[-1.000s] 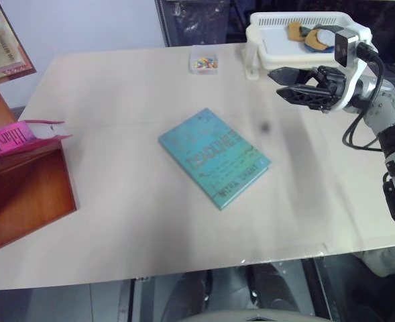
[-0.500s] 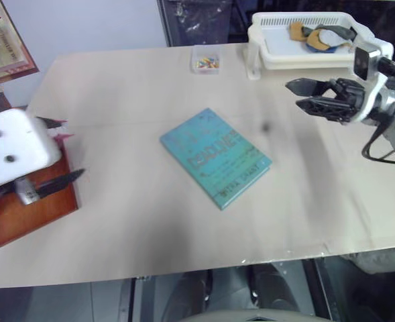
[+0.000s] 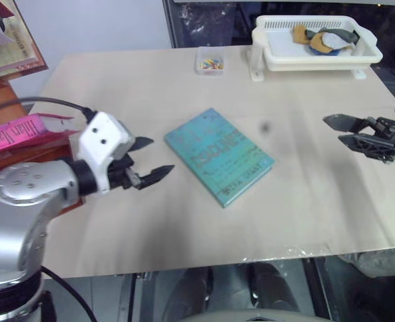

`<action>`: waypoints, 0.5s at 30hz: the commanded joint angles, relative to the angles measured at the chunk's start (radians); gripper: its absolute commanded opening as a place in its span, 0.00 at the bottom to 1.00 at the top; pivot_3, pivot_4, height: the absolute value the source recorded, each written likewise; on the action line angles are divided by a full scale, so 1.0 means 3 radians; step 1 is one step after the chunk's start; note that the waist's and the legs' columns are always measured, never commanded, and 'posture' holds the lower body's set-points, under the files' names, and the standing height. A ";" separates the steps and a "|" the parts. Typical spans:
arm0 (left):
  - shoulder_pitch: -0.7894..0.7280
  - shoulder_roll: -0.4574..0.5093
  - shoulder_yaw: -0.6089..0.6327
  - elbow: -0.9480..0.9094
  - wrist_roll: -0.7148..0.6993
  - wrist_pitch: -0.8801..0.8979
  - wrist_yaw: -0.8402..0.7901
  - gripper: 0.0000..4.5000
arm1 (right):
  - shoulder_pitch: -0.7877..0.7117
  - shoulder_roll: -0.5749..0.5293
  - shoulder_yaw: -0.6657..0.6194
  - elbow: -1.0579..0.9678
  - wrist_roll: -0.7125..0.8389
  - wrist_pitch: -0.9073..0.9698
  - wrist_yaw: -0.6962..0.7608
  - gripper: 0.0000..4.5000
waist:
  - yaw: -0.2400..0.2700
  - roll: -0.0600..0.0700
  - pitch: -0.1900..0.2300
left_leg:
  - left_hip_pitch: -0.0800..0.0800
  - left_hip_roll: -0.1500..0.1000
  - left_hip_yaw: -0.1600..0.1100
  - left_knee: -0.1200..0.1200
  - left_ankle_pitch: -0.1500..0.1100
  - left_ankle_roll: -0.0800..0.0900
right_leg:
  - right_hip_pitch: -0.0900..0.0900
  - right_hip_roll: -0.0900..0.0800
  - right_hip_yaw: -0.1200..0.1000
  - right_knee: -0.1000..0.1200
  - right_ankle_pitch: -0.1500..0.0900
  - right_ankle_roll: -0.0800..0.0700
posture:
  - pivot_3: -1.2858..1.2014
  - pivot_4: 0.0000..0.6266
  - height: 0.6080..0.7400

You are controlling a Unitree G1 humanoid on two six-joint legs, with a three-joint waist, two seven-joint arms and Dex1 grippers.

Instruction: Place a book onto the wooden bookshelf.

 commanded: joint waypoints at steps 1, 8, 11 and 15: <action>-0.0024 -0.0343 -0.0186 -0.0035 -0.0061 -0.0130 0.0335 0.86 | 0.0067 -0.0064 -0.0343 -0.0169 -0.0056 0.0093 0.0179 0.87 | 0.0013 0.0005 -0.0004 | 0.0003 0.0000 0.0000 0.0000 0.0000 0.0000 | 0.0002 0.0000 0.0000 0.0003 0.0000 0.0000 | 0.52 0.24 1.00; 0.0150 -0.1070 -0.0375 -0.0093 -0.0062 -0.0421 0.0915 0.86 | 0.0220 0.0031 -0.0584 -0.0138 -0.0508 -0.0066 0.0179 0.87 | 0.0017 -0.0003 -0.0011 | 0.0005 0.0000 -0.0002 0.0004 0.0001 -0.0002 | 0.0006 0.0001 -0.0002 0.0003 0.0006 0.0001 | 0.52 0.24 1.00; 0.0412 -0.1104 -0.0303 -0.0218 -0.0123 -0.0479 0.0953 0.86 | 0.0366 0.0045 -0.0654 -0.0143 -0.0766 -0.0213 0.0165 0.87 | 0.0015 -0.0005 -0.0013 | 0.0005 0.0000 -0.0002 0.0003 0.0001 -0.0002 | 0.0006 0.0001 -0.0001 0.0002 0.0006 0.0001 | 0.52 0.24 1.00; 0.0928 -0.1064 -0.0159 -0.0320 -0.0121 -0.0663 0.0950 0.86 | 0.0670 0.0016 -0.0669 -0.0141 -0.1151 -0.0497 0.0177 0.87 | 0.0022 -0.0005 -0.0013 | 0.0004 0.0000 -0.0001 0.0003 0.0002 -0.0002 | 0.0005 0.0001 -0.0001 0.0001 0.0006 0.0001 | 0.52 0.24 1.00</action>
